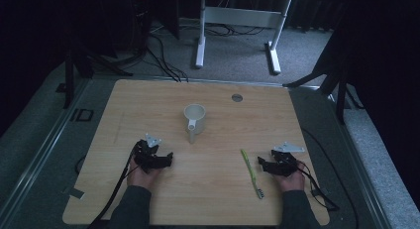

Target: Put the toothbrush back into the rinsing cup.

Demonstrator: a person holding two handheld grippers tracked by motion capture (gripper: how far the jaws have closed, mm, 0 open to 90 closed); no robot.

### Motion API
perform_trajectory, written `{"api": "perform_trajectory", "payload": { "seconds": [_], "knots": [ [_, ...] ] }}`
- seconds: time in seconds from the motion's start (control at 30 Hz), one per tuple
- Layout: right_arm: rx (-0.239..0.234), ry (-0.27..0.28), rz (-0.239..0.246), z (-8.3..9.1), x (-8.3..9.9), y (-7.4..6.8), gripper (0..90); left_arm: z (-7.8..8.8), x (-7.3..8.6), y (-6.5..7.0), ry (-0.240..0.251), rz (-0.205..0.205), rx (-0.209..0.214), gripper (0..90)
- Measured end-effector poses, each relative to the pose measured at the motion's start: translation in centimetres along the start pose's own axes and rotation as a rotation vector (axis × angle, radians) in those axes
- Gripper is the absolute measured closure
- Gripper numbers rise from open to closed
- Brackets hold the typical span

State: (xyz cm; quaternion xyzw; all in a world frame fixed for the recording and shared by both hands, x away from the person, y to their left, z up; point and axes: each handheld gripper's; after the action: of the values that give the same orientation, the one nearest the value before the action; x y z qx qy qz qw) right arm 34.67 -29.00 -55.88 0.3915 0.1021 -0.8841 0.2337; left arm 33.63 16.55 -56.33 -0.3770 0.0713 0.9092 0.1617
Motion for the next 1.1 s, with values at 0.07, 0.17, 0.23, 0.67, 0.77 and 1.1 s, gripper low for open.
{"api": "perform_trajectory", "payload": {
  "seconds": [0.07,0.17,0.23,0.67,0.77,1.1],
  "knots": [
    [0.01,0.004,-0.006,0.1,0.1,0.0,38.1,0.0,0.0,0.0,-0.001,-0.001,0.001,13.9],
    [0.013,0.007,-0.025,0.3,0.1,0.1,42.7,0.0,0.0,0.0,0.0,0.0,0.001,13.9],
    [0.012,0.004,-0.034,0.4,0.1,0.1,44.2,0.0,0.0,0.0,0.0,-0.001,0.001,13.9],
    [0.026,-0.009,-0.005,1.2,0.0,-0.8,45.5,0.0,0.0,0.0,0.0,-0.001,0.0,13.9],
    [0.017,-0.012,-0.021,1.6,-0.2,-1.0,45.5,0.0,0.0,0.0,-0.001,-0.001,0.0,13.9],
    [0.015,-0.03,0.02,2.6,-1.3,-2.3,45.5,0.0,0.0,0.0,-0.002,-0.001,-0.001,13.9]
  ]
}}
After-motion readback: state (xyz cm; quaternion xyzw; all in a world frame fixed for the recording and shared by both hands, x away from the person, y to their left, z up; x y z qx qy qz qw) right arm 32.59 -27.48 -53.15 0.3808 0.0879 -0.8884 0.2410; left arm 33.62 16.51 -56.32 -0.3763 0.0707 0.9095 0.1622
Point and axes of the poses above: each handheld gripper's, and its own axes: z roughly backward along the jaws, x roughly out of its underside, y roughly to its right
